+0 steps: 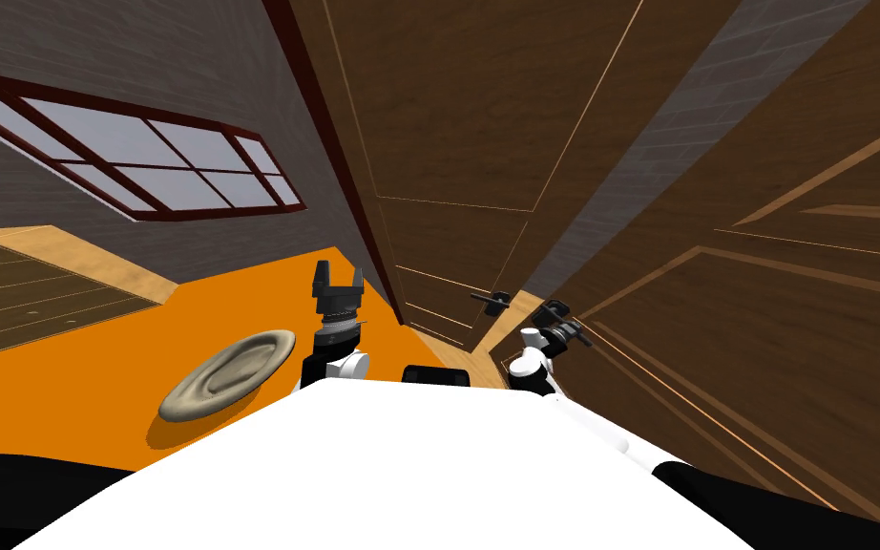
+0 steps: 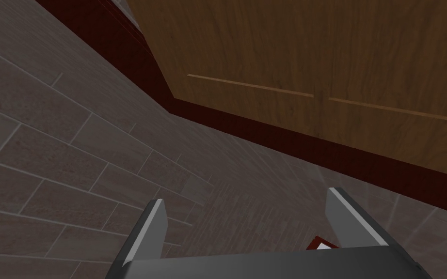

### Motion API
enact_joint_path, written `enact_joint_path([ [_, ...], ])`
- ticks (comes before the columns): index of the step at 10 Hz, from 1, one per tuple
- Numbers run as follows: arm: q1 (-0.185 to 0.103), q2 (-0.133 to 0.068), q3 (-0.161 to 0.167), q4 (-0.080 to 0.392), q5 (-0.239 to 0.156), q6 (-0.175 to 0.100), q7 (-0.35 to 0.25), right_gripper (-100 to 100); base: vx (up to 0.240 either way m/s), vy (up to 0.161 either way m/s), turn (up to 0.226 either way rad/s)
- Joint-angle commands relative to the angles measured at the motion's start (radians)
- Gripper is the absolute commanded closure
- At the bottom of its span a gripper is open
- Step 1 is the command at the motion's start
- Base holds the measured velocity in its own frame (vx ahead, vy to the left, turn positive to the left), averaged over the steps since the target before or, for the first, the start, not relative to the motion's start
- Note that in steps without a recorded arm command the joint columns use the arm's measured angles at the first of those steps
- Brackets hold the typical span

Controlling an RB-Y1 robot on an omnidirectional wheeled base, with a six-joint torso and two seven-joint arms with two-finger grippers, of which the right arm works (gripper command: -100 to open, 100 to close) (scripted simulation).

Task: Push the door open

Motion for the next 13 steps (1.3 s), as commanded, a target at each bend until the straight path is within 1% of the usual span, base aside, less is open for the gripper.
enact_joint_path([
  [1, 0.011, -0.018, -0.034, -0.005, -0.008, -0.022, 0.013, 100, -0.099, -0.142, 0.029],
  [3, 0.011, -0.022, -0.053, -0.008, -0.013, -0.033, 0.021, 100, -0.063, -0.125, 0.065],
  [5, 0.011, -0.022, -0.053, -0.008, -0.013, -0.033, 0.021, 100, 0.007, -0.039, -0.041],
  [6, 0.009, -0.026, -0.075, -0.012, -0.019, -0.047, 0.031, 100, -0.016, -0.056, 0.042],
  [8, 0.009, -0.026, -0.075, -0.012, -0.019, -0.047, 0.031, 100, -0.009, -0.043, 0.028],
  [10, 0.005, -0.03, -0.098, -0.016, -0.025, -0.062, 0.042, 100, -0.005, -0.051, 0.062],
  [12, -0.001, -0.032, -0.123, -0.02, -0.033, -0.079, 0.055, 100, -0.004, -0.103, 0.058],
  [13, -0.001, -0.032, -0.123, 0.025, -0.033, -0.079, 0.055, 100, 0.009, -0.085, -0.021],
])
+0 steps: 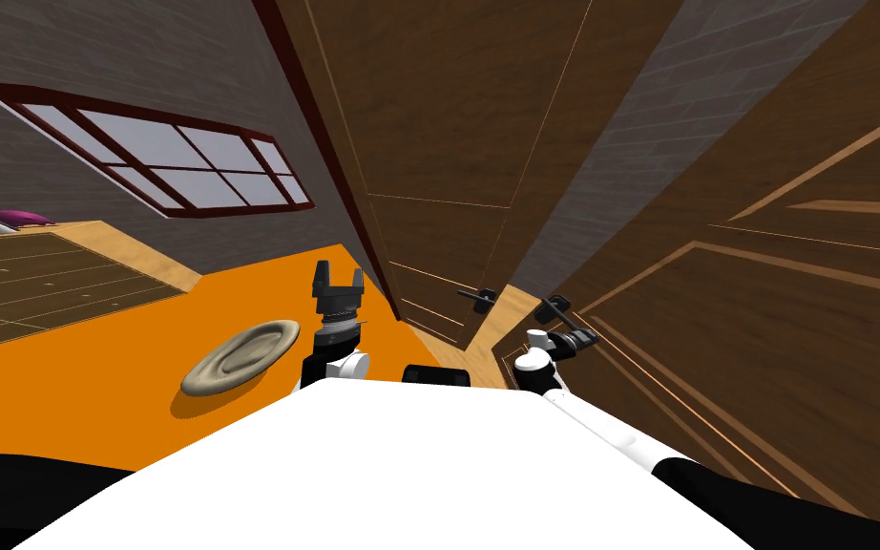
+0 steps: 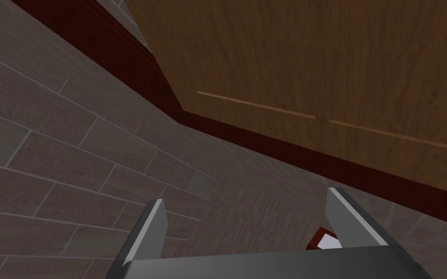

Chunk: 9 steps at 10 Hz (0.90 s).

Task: Push the door open

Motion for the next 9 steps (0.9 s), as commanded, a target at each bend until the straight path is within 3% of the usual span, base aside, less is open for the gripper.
enact_joint_path([
  [1, 0.03, 0.01, -0.017, -0.05, -0.005, 0.009, 0.001, 100, 0.004, -0.045, 0.008],
  [4, 0.03, 0.01, -0.017, -0.068, -0.005, 0.009, 0.001, 100, -0.001, 0.005, -0.028],
  [5, 0.023, 0.008, -0.043, -0.073, -0.012, -0.009, 0.014, 100, -0.026, -0.062, 0.048],
  [6, 0.024, 0.002, -0.035, -0.05, -0.01, 0.002, 0.017, -100, -0.128, -0.015, -0.039],
  [9, 0.039, -0.005, -0.051, -0.052, -0.014, -0.006, 0.025, -100, -0.167, 0.069, -0.077],
])
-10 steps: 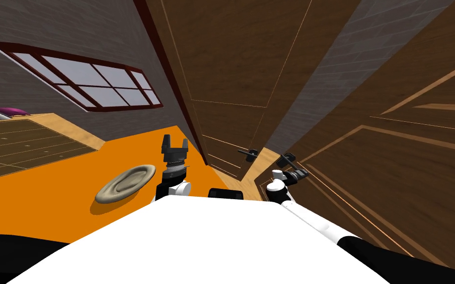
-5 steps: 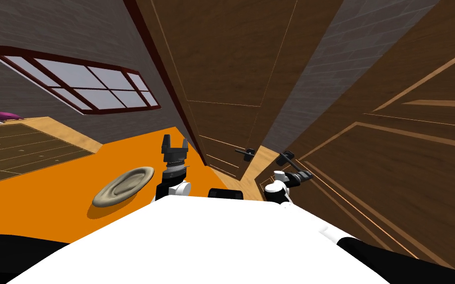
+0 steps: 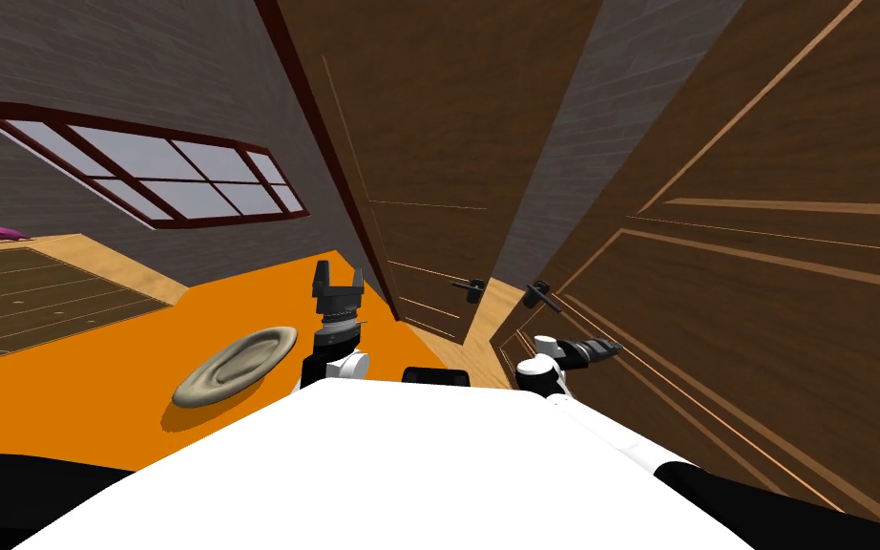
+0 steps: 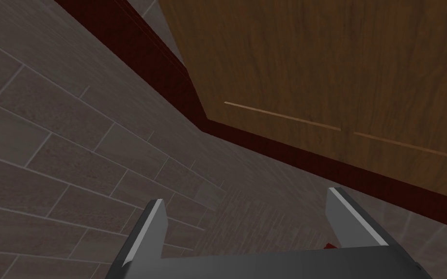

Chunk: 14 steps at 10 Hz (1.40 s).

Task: Push the door open

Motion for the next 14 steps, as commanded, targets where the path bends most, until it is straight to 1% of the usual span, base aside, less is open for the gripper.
enact_joint_path([
  [1, 0.009, -0.005, -0.009, 0.003, -0.003, -0.007, 0.005, -100, -0.184, 0.072, -0.058],
  [5, 0.033, -0.01, -0.039, 0.0, -0.011, -0.023, 0.024, -100, -0.205, 0.056, -0.066],
  [8, 0.041, -0.004, -0.063, -0.002, -0.02, -0.039, 0.045, -100, -0.167, 0.099, -0.045],
  [9, 0.026, 0.015, -0.073, -0.002, -0.026, -0.052, 0.061, -100, -0.079, 0.185, 0.085],
  [10, 0.019, 0.021, -0.073, -0.002, -0.027, -0.054, 0.065, -100, 0.038, 0.173, 0.094],
  [11, 0.006, 0.031, -0.072, -0.001, -0.028, -0.057, 0.069, -100, 0.111, 0.115, 0.104],
  [14, -0.03, 0.053, -0.063, 0.001, -0.029, -0.061, 0.076, -100, 0.211, 0.05, 0.112],
])
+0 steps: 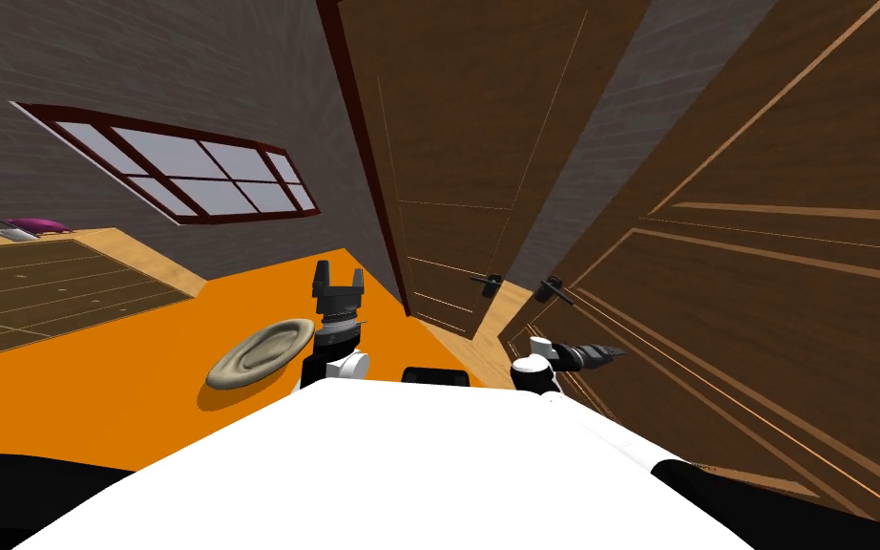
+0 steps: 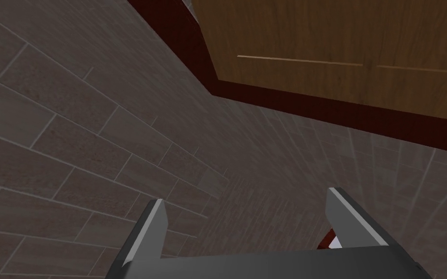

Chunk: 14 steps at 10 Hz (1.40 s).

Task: Push the door open

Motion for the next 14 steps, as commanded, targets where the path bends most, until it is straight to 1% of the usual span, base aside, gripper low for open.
enact_joint_path([
  [1, -0.019, 0.01, 0.006, 0.002, 0.0, -0.003, 0.002, -100, 0.244, 0.04, 0.12],
  [3, -0.049, 0.023, 0.017, 0.004, 0.0, -0.004, 0.005, -100, 0.302, 0.029, 0.16],
  [4, -0.049, 0.023, 0.017, 0.004, 0.0, -0.004, 0.005, -100, 0.165, 0.001, 0.041],
  [5, -0.072, 0.031, 0.026, 0.006, 0.0, -0.004, 0.006, -100, 0.178, 0.008, 0.128],
  [7, -0.09, 0.036, 0.033, 0.007, 0.001, -0.004, 0.007, -100, 0.256, -0.003, 0.114],
  [8, -0.082, 0.038, 0.029, -0.006, 0.0, 0.005, 0.009, -100, 0.104, -0.014, 0.025],
  [9, -0.065, 0.031, 0.021, -0.008, -0.002, 0.003, 0.01, -100, -0.137, -0.027, -0.149],
  [10, -0.061, 0.029, 0.02, -0.008, -0.002, 0.002, 0.01, -100, -0.209, -0.051, -0.093],
  [11, -0.05, 0.024, 0.014, -0.008, -0.003, -0.001, 0.012, -100, -0.229, -0.012, -0.089],
  [12, -0.05, 0.024, 0.014, -0.008, -0.003, -0.001, 0.012, -100, -0.19, -0.018, -0.061],
  [13, -0.036, 0.014, 0.008, -0.008, -0.005, -0.007, 0.014, -100, -0.237, -0.048, -0.112],
  [14, -0.028, 0.01, 0.005, -0.007, -0.006, -0.01, 0.015, -100, -0.232, -0.081, -0.128],
])
